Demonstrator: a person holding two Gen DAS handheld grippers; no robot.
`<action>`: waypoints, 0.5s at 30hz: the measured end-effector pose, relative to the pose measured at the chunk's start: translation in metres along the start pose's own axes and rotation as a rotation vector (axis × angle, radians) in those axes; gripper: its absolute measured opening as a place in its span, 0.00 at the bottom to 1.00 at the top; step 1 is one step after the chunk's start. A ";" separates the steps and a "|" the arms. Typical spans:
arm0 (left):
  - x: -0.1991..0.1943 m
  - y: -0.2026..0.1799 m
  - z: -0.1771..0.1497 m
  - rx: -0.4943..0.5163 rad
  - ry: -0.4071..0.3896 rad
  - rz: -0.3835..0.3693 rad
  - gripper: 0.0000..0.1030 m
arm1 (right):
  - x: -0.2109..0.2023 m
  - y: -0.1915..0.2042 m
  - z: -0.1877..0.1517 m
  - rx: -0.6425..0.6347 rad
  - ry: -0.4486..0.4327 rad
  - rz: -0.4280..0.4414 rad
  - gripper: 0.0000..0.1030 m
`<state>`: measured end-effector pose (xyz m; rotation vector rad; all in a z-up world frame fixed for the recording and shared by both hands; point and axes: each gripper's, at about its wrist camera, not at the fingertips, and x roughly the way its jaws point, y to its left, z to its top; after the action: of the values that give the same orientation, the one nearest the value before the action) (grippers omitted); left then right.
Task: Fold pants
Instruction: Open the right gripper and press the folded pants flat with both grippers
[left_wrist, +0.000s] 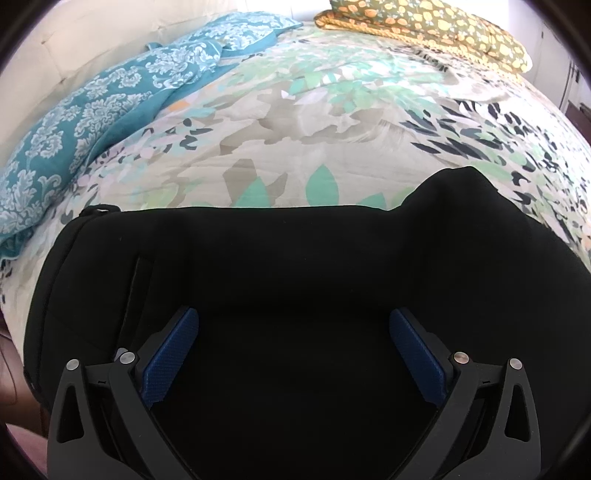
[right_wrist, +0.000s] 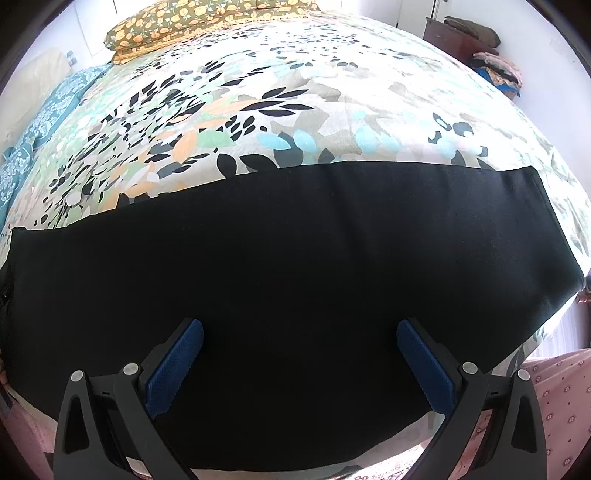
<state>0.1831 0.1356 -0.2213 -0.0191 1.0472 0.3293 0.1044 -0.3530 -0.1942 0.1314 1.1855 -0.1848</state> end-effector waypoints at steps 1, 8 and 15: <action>0.000 -0.001 0.000 0.002 -0.002 0.006 0.99 | -0.001 -0.001 -0.001 -0.004 -0.007 0.004 1.00; -0.001 0.002 -0.005 -0.003 -0.047 -0.004 0.99 | -0.003 0.000 -0.009 -0.003 -0.056 -0.017 1.00; 0.000 0.001 -0.004 0.001 -0.058 0.000 0.99 | 0.000 0.002 -0.008 -0.008 -0.080 -0.035 1.00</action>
<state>0.1797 0.1355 -0.2226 -0.0086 0.9903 0.3275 0.0971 -0.3491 -0.1971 0.0954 1.1095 -0.2147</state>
